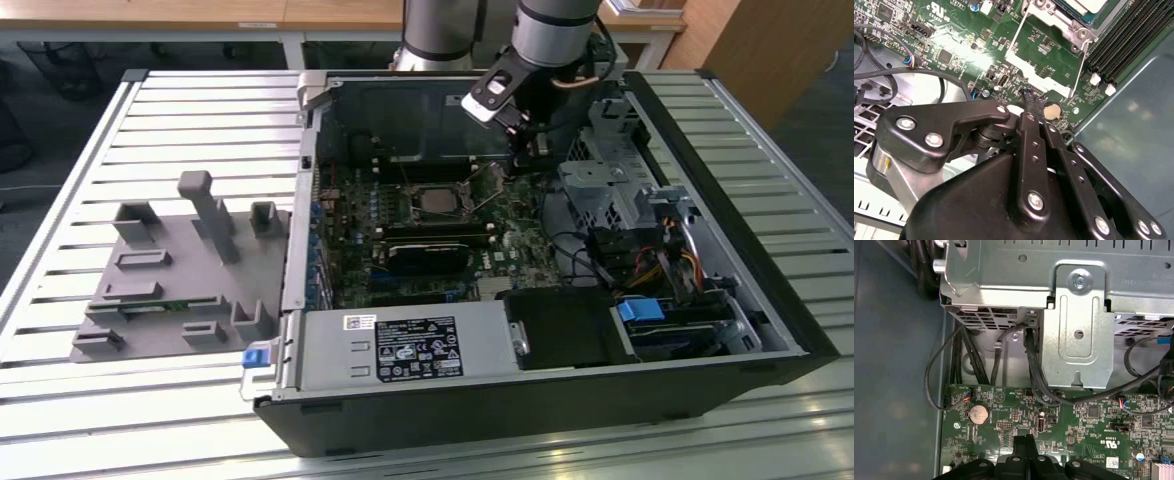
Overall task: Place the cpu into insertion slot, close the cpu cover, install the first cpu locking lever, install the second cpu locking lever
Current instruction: 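Close the cpu cover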
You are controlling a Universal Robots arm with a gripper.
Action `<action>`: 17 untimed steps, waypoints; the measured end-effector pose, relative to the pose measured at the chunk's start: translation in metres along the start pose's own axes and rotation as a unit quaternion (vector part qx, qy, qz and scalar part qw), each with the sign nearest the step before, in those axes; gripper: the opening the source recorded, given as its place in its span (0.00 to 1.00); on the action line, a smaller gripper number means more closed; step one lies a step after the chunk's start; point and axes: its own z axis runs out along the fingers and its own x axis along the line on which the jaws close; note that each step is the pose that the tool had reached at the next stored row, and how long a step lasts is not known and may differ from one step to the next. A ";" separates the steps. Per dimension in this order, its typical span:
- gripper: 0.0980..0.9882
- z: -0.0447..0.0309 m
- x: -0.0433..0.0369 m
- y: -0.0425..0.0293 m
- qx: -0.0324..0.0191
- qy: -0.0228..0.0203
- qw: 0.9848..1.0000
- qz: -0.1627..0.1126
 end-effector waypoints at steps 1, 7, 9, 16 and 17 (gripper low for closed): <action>0.01 0.0005 -0.0001 0.0000 0.000 0.000 1.000 0.000; 0.01 0.0045 -0.0002 -0.0001 0.000 0.000 1.000 -0.001; 0.01 0.0051 -0.0002 -0.0001 0.000 0.000 1.000 -0.001; 0.01 0.0048 0.0001 -0.0107 0.000 0.000 1.000 -0.001; 0.01 0.0048 0.0001 -0.0124 0.000 0.000 1.000 -0.001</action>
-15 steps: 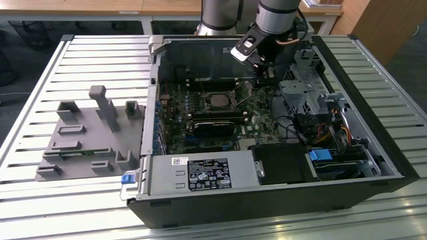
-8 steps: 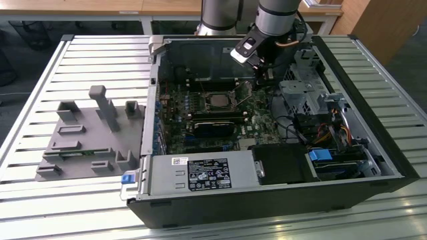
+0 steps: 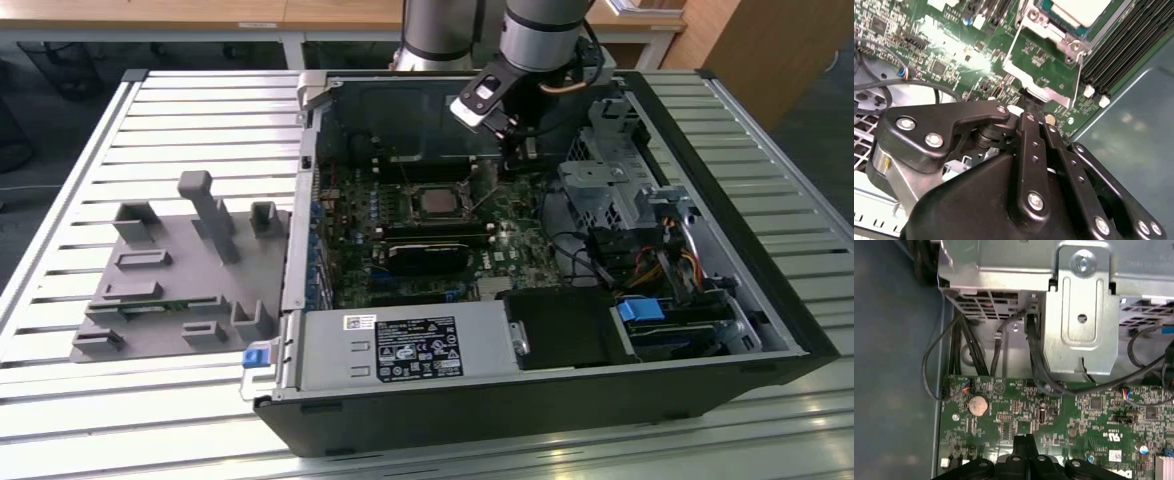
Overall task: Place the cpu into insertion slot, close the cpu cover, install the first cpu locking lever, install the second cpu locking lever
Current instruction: 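Close the cpu cover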
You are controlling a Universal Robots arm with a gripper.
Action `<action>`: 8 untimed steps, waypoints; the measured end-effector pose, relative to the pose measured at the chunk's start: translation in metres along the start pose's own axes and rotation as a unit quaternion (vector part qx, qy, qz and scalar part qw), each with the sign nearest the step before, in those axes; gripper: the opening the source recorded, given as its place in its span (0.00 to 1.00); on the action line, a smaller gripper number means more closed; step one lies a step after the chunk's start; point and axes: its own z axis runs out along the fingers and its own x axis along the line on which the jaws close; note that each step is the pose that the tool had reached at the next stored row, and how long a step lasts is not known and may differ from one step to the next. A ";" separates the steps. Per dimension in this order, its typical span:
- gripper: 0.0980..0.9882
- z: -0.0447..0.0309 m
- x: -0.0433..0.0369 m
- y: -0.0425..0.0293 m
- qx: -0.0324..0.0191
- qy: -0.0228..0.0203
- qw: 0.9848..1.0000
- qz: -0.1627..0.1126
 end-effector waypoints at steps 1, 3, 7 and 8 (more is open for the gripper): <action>0.01 0.0000 0.0001 -0.0017 0.000 0.000 1.000 0.000; 0.01 -0.0002 0.0002 -0.0065 0.000 0.000 1.000 0.000; 0.01 -0.0007 0.0005 -0.0188 0.000 0.000 1.000 0.000; 0.01 -0.0008 0.0006 -0.0219 0.000 0.000 1.000 0.000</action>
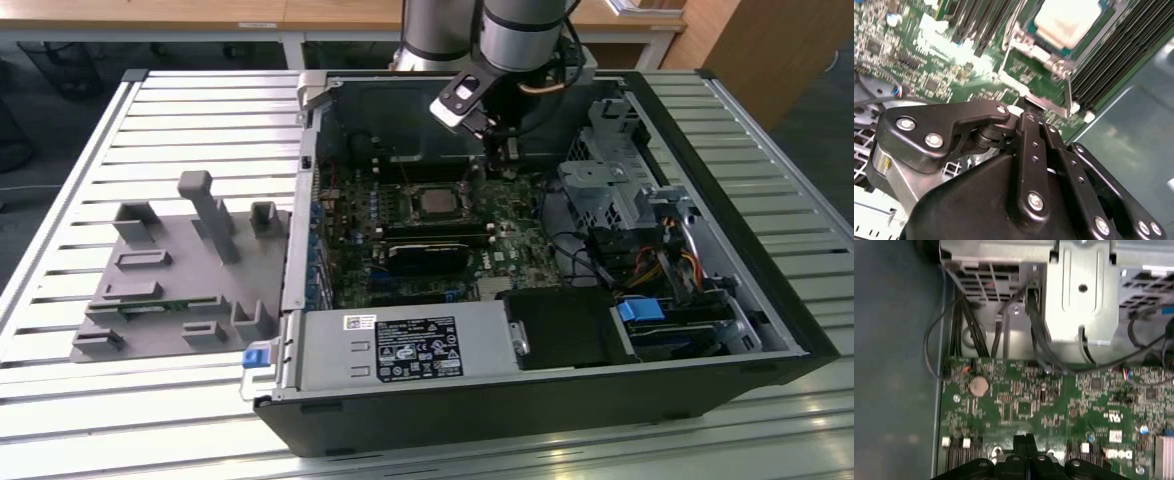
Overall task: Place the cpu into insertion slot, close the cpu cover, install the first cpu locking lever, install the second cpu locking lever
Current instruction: 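Close the cpu cover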
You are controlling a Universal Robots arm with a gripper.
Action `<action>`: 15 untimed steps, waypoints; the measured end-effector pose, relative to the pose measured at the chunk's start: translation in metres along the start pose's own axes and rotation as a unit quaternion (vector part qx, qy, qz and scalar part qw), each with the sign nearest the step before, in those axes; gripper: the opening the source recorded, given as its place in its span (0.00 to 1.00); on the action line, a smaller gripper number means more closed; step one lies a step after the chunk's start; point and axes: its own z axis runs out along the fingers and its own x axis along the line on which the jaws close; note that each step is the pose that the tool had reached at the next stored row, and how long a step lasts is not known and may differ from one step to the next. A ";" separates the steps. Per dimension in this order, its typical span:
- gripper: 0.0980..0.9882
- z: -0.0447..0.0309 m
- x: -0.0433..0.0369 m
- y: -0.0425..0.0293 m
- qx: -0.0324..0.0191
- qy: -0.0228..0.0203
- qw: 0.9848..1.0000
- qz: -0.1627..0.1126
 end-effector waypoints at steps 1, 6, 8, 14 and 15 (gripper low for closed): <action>0.01 -0.0001 0.0001 -0.0030 0.000 0.000 1.000 0.000; 0.01 -0.0002 0.0003 -0.0124 0.000 0.000 1.000 0.000; 0.01 0.0000 0.0004 -0.0152 0.000 0.000 1.000 0.000; 0.01 0.0034 0.0004 -0.0198 0.000 0.000 1.000 0.000; 0.01 0.0042 0.0004 -0.0202 0.000 0.000 1.000 0.000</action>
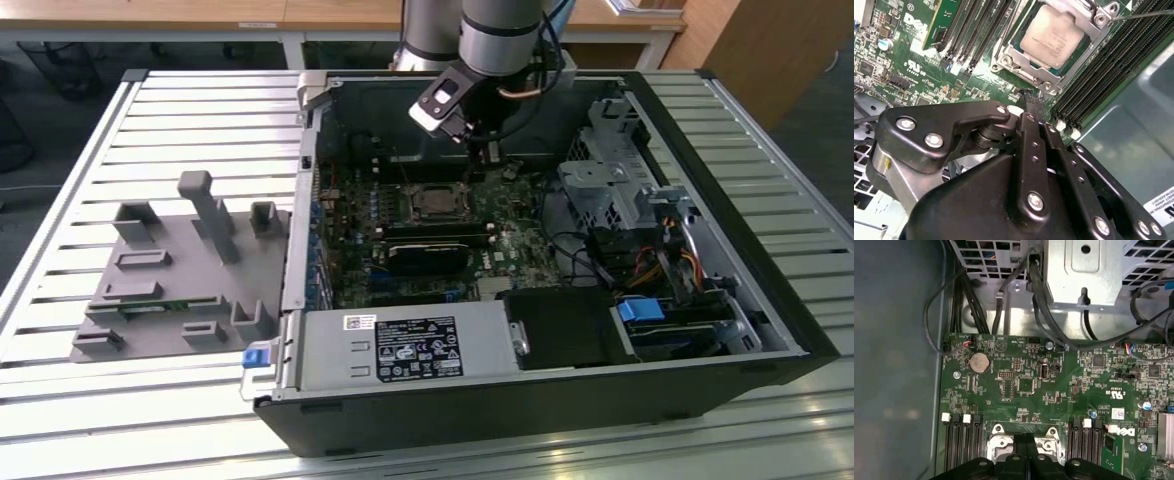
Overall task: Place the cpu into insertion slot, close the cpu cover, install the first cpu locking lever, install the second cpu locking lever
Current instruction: 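Close the cpu cover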
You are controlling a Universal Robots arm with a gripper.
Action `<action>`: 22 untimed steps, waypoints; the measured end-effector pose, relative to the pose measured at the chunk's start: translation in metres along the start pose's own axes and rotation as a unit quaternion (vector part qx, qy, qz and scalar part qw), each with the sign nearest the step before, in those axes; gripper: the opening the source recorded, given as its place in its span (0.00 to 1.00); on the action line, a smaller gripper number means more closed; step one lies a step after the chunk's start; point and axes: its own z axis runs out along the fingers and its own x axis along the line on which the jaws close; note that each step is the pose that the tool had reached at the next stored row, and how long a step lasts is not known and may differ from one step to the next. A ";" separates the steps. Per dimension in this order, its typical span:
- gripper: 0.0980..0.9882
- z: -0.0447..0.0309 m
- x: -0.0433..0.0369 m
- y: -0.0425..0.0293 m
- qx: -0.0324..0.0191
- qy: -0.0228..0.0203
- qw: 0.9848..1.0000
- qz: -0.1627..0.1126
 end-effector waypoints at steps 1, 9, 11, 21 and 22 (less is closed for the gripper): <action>0.01 0.0009 0.0000 -0.0005 0.000 0.000 1.000 0.000; 0.01 0.0058 0.0002 -0.0164 0.000 0.000 1.000 0.000; 0.01 0.0059 0.0003 -0.0195 0.000 0.000 1.000 0.000; 0.01 0.0126 0.0006 -0.0365 0.005 0.002 1.000 -0.003; 0.01 0.0129 0.0007 -0.0390 0.005 0.002 1.000 -0.003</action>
